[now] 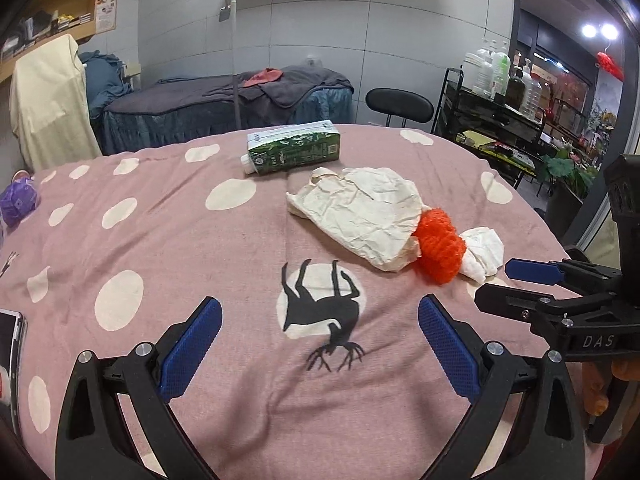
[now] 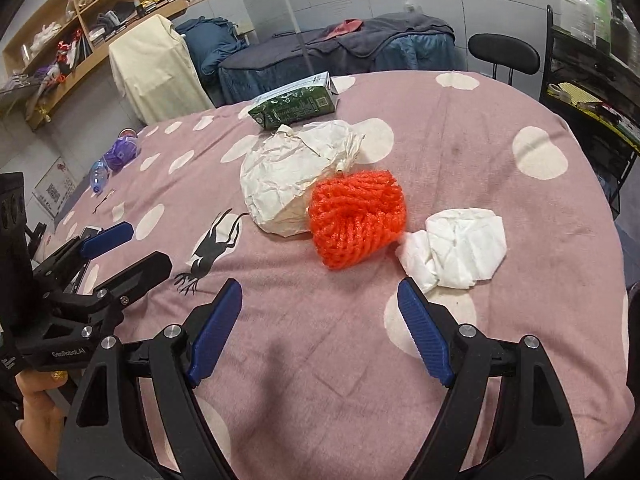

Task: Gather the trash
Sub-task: 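Grasp the orange foam net with the right tool while the left tool grasps the green milk carton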

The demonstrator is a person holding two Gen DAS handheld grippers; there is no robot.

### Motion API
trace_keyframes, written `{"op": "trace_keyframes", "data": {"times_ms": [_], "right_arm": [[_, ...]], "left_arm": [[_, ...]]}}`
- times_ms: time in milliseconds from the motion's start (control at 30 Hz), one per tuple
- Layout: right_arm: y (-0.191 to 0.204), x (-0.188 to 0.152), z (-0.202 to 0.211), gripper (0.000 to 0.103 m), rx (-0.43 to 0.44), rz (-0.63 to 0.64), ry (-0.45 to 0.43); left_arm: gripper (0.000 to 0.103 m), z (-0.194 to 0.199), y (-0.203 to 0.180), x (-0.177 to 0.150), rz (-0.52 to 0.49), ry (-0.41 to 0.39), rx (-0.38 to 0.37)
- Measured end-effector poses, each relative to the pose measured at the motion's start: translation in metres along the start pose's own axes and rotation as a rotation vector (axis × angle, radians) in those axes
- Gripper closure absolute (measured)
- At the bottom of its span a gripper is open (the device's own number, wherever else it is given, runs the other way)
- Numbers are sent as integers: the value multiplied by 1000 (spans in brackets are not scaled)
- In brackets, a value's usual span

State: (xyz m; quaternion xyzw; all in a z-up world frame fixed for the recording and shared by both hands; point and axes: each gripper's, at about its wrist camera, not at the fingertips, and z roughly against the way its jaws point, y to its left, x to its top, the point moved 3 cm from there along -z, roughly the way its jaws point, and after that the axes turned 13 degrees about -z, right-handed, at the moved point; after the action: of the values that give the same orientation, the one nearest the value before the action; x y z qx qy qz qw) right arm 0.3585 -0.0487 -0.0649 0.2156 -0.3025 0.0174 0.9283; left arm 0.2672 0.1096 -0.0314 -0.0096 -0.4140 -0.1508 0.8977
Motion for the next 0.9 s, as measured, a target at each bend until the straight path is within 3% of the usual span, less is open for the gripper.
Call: {"op": "trace_keyframes", "data": {"times_ms": [267, 433, 500, 567, 667, 800, 900], "right_arm": [[-1, 17, -31, 25, -66, -20, 24], [-8, 34, -49, 40, -129, -53, 18], [-10, 37, -59, 53, -134, -56, 33], [-13, 40, -59, 73, -95, -81, 27], [-14, 44, -45, 83, -4, -93, -26], [-21, 50, -25, 84, 143, -114, -77], [-29, 48, -20, 85, 171, -123, -89]], "left_arm": [[6, -22, 29, 3, -48, 17, -16], [6, -37, 40, 17, -88, 20, -16], [6, -43, 41, 26, -122, 18, -15], [6, -50, 43, 37, -163, 22, -13], [6, -63, 47, 56, -242, 38, -13], [6, -87, 61, 89, -319, 63, -4], [6, -114, 67, 113, -384, 110, 3]]}}
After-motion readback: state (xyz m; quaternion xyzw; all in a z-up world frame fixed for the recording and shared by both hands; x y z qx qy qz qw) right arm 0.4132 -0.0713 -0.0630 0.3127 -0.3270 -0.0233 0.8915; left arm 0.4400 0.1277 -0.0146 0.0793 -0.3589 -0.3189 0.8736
